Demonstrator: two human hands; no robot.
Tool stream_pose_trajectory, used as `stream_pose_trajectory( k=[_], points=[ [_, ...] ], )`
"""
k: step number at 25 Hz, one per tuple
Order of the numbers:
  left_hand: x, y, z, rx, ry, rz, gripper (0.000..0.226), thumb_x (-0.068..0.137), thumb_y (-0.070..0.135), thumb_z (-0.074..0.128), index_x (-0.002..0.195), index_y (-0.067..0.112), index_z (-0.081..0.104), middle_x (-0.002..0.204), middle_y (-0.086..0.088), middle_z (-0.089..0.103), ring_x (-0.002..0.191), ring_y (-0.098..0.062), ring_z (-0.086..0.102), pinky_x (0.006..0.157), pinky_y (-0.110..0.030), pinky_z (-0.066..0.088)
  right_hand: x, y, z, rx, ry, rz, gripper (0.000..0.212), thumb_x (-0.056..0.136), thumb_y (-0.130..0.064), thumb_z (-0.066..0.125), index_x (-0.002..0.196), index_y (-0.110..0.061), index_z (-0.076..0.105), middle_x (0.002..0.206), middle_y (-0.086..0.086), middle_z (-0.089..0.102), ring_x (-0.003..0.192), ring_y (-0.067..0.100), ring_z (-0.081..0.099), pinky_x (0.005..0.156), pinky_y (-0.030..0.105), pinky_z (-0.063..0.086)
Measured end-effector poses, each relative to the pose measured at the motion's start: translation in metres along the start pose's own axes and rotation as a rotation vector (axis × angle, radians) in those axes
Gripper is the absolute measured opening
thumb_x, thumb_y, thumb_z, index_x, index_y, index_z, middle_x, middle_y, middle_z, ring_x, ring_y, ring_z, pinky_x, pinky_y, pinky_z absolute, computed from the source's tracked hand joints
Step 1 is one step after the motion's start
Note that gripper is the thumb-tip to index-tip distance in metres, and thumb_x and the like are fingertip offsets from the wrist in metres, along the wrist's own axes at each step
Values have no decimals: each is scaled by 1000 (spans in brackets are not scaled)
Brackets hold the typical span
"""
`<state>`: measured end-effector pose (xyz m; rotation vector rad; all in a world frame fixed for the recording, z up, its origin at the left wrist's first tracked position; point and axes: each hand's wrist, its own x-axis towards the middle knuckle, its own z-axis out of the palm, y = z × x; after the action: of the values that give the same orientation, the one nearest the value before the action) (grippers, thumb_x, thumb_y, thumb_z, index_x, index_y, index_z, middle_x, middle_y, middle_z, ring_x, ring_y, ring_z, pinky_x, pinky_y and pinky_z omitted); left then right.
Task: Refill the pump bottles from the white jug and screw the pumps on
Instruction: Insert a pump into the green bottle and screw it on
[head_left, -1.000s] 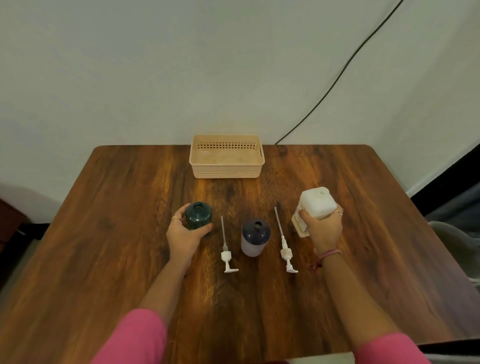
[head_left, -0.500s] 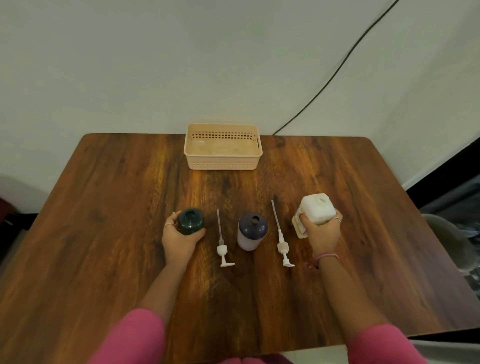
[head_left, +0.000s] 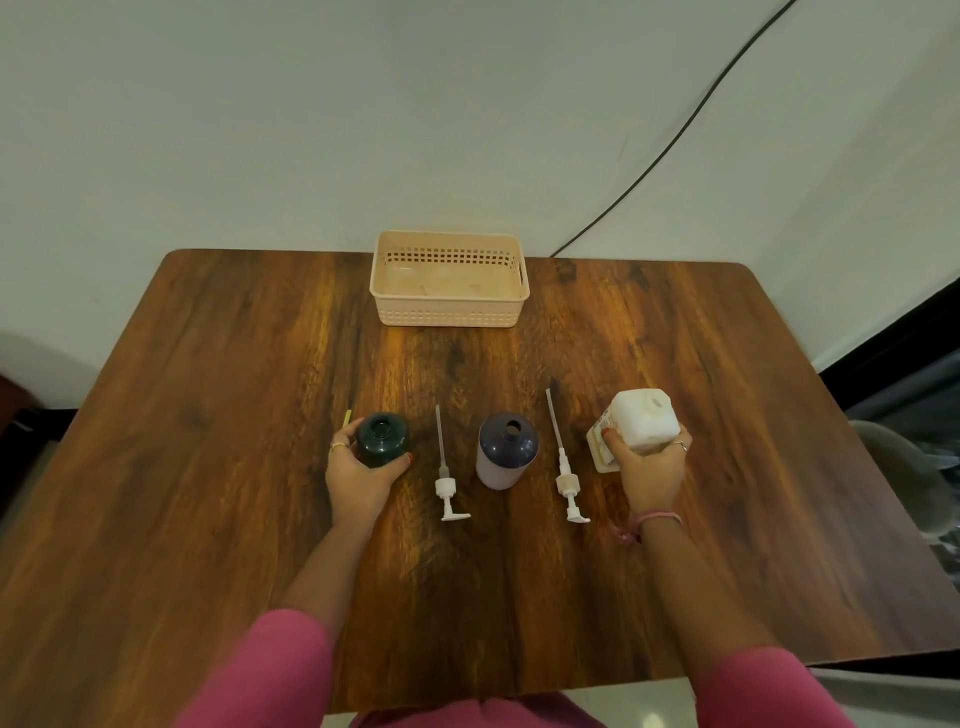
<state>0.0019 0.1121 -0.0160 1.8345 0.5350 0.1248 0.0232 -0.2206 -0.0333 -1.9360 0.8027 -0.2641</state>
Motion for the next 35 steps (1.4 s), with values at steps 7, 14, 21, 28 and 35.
stream_pose_trajectory(
  k=[7, 14, 21, 28, 35],
  points=[
    [-5, -4, -2, 10, -53, 18, 97, 67, 9, 84, 146, 11, 28, 145, -8, 43, 133, -21, 40, 102, -24, 31, -28, -11, -12, 138, -9, -30, 89, 68, -20, 85, 139, -16, 30, 132, 1, 50, 117, 14, 50, 93, 31, 46],
    [-15, -18, -32, 328, -78, 81, 113, 68, 25, 85, 151, 10, 10, 148, -11, 30, 138, -26, 29, 113, -44, 31, -85, -12, -42, 137, -180, 327, 23, 82, 5, 66, 99, 6, 51, 137, 26, 45, 128, 38, 44, 98, 33, 41],
    [-26, -34, -59, 470, -65, -61, 93, 77, 38, 75, 148, 5, 24, 142, -16, 36, 132, -32, 32, 108, -46, 34, -130, -24, -10, 242, -61, -36, 74, 78, -12, 77, 139, -25, 37, 142, 1, 45, 131, 18, 45, 107, 45, 41],
    [-10, -62, -58, 520, -178, -133, 63, 85, 46, 63, 131, 6, 49, 126, -14, 55, 114, -27, 53, 96, -42, 46, -181, -33, 51, 276, -355, -345, 56, 78, -2, 74, 127, -20, 52, 127, -7, 57, 123, 5, 52, 101, 25, 44],
    [-9, -62, -56, 401, -215, -229, 55, 85, 27, 69, 131, 6, 48, 107, -7, 66, 91, -14, 58, 76, -25, 42, -178, -48, 108, -218, -804, -744, 37, 88, -10, 60, 122, -24, 56, 119, -6, 59, 112, 4, 54, 99, 32, 48]
  ],
)
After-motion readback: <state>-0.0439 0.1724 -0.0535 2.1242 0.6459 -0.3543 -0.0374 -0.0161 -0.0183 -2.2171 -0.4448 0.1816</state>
